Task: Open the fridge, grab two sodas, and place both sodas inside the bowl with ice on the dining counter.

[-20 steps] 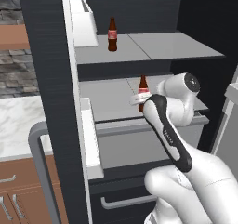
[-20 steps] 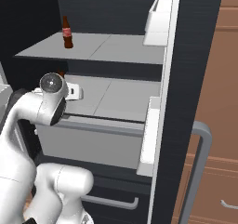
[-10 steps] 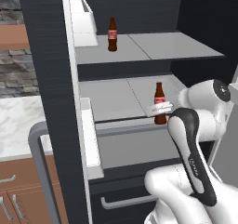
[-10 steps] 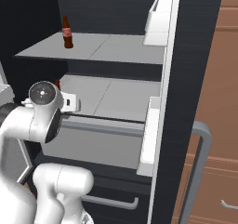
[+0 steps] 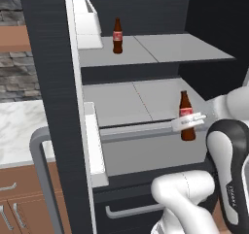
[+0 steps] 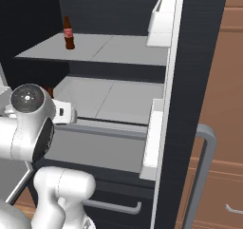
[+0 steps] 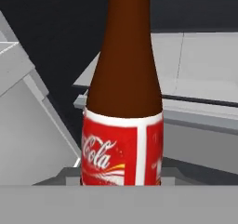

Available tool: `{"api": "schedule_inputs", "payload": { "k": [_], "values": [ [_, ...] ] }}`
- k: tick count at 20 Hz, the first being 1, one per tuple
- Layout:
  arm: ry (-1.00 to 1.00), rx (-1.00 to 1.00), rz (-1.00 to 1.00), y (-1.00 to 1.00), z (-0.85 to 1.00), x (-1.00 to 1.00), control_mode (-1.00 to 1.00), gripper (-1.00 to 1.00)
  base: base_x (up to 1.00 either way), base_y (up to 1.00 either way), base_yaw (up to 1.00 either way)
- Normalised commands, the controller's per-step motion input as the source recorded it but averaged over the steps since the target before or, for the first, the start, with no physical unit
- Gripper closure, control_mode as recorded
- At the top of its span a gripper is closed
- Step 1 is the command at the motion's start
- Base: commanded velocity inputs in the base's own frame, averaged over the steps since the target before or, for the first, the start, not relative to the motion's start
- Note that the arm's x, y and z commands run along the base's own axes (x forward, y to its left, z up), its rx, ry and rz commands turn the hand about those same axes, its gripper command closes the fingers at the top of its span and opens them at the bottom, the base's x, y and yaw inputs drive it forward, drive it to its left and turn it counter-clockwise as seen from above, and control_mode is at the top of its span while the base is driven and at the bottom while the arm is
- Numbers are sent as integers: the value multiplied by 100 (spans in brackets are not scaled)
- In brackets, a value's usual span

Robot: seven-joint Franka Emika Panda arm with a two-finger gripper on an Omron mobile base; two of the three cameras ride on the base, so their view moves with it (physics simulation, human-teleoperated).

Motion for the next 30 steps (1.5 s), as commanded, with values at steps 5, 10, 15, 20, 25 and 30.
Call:
{"api": "schedule_inputs", "payload": {
  "k": [5, 10, 15, 20, 25, 30],
  "values": [
    [5, -7, 0, 2, -15, -49, -100, 100, 0, 0, 0],
    [6, -7, 0, 6, -33, -35, -100, 100, 0, 0, 0],
    [0, -3, 0, 5, -17, -26, 100, 100, -52, 1, 0],
    [0, 0, 0, 0, 0, 0, 100, 100, -92, 1, 8],
    [0, 0, 0, 0, 0, 0, 100, 100, -86, -11, 30],
    [0, 0, 0, 0, 0, 0, 100, 100, -68, -5, 42]
  ]
}}
